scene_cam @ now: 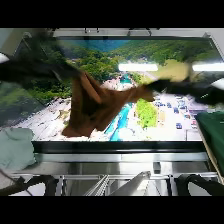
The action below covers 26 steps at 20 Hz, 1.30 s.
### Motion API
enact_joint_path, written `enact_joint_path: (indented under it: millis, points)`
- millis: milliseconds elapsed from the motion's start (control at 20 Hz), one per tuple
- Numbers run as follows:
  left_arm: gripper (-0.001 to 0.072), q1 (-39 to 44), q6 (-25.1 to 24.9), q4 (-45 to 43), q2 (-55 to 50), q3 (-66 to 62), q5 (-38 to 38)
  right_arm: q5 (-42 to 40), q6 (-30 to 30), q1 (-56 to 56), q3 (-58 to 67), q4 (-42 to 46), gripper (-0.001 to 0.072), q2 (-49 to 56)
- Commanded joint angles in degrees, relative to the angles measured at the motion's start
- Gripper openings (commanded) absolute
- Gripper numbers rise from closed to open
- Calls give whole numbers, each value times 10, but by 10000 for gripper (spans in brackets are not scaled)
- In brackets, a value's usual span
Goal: Fold the shirts.
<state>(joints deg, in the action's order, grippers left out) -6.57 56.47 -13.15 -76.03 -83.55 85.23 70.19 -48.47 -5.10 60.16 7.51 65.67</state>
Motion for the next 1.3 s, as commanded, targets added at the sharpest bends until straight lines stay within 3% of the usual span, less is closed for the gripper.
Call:
enact_joint_path:
  millis: [0,200,250,300,400,450,500,600,700,800,950,1050,1250]
  points:
    - [21,-106,12,78,100,-154,-30,23,-48,-87,180,-41,23,-85]
    - [26,-251,68,-30,169,-247,-43,21,-95,-162,298,-40,25,-94]
    - [28,-270,68,-44,179,-244,-44,21,-102,-164,297,-35,75,-93]
    - [28,-279,68,-43,185,-232,-45,21,-104,-162,297,-19,210,-88]
    - [51,-275,68,-45,191,-183,-42,23,-119,-148,297,31,210,-72]
    - [232,-262,68,-58,190,-148,-41,23,-136,-140,297,67,209,-60]
    - [297,-246,68,-73,187,-113,-36,24,-153,-129,296,111,211,-45]
    - [298,-218,68,-109,169,-40,-2,51,-176,-106,283,178,384,-19]
    - [324,-202,68,-152,141,14,32,87,-180,-82,257,212,386,4]
    - [720,-195,78,-170,108,60,63,98,-177,-58,216,234,387,14]
    - [717,-194,80,-171,57,122,101,87,-158,-7,112,267,413,17]
    - [697,-181,70,-203,29,157,102,56,-153,23,28,282,603,17]
    - [698,-94,66,-325,-23,207,34,-67,-136,106,-151,278,605,26]
